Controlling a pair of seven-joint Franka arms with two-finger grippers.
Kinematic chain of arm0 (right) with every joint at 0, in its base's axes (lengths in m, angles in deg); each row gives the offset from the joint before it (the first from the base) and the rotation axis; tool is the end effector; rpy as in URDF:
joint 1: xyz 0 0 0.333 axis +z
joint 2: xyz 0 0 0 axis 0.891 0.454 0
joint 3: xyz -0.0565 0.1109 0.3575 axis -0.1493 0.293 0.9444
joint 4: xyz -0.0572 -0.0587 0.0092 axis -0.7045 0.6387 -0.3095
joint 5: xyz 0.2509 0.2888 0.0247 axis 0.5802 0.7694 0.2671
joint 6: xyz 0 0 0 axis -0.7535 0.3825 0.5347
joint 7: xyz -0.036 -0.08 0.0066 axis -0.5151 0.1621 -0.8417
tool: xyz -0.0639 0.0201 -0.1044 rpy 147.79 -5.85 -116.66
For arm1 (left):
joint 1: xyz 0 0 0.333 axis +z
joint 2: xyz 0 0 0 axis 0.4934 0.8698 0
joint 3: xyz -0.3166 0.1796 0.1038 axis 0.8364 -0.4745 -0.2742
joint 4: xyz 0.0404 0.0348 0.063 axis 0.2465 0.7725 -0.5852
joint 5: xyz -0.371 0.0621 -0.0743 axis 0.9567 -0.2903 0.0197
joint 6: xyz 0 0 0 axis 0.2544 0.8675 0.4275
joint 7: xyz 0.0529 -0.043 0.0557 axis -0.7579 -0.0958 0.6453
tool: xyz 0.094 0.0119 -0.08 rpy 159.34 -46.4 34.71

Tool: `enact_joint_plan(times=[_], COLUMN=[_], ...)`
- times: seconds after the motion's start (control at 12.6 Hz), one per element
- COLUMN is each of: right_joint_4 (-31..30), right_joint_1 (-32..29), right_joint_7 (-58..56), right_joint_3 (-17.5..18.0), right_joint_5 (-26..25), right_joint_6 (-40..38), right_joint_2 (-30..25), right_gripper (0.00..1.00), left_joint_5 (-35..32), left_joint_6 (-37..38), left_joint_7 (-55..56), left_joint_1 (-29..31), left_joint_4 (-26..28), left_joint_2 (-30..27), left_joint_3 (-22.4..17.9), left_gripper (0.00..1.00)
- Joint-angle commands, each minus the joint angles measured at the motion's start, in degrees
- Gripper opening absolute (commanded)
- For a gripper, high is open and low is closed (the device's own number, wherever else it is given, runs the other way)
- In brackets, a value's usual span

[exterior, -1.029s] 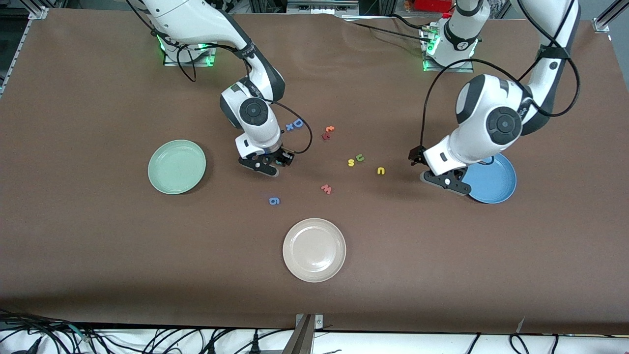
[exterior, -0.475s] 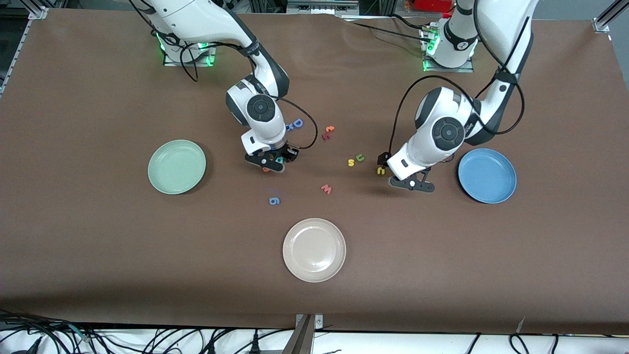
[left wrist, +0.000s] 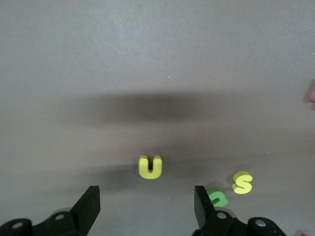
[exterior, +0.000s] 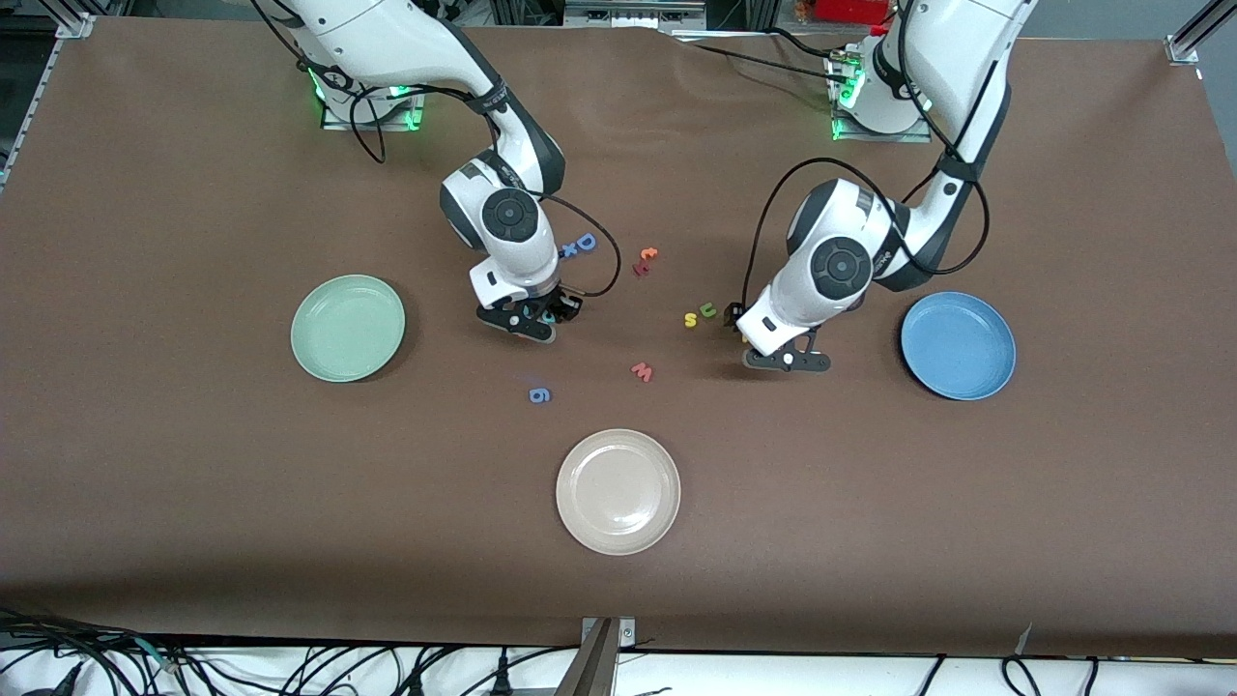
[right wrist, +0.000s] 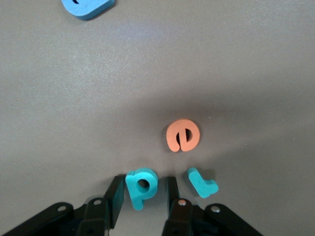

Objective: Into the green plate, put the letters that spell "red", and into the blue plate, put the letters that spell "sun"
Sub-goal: 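Grasp the teal p with the right gripper while the left gripper lowers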

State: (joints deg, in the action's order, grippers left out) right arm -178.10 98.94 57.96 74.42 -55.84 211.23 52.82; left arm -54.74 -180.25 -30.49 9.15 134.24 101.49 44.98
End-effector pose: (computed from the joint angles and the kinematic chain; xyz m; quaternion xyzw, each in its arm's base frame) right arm 0.4994 0.4160 0.2213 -0.9867 0.1624 0.0015 0.0027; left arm 0.5504 -0.2899 0.2634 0.9958 -0.0042 -0.0836 0.0367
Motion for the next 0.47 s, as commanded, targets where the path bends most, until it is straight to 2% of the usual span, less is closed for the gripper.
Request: enact_joint_plan(times=[0.0, 0.16, 0.4], right_joint_4=[-0.5, -0.5, 0.3], right_joint_1=[0.9, 1.0, 0.7], right_joint_7=[1.4, 1.4, 0.4], right_joint_3=[-0.6, -0.6, -1.0], right_joint_5=[-1.4, -1.3, -1.3], right_joint_6=[1.0, 0.9, -1.3], right_joint_2=[0.1, 0.1, -1.4], right_gripper=[0.29, 0.18, 0.16], left_joint_5=[1.5, 1.5, 1.4], left_joint_6=[-1.8, -4.2, -5.6], left_joint_7=[3.3, 3.4, 3.3], left_joint_1=[-0.9, -0.9, -0.9], left_joint_4=[1.1, 2.6, 3.5], left_joint_2=[0.3, 1.0, 1.4], left_joint_3=[-0.6, -0.7, -0.7], left_gripper=[0.86, 0.86, 0.86])
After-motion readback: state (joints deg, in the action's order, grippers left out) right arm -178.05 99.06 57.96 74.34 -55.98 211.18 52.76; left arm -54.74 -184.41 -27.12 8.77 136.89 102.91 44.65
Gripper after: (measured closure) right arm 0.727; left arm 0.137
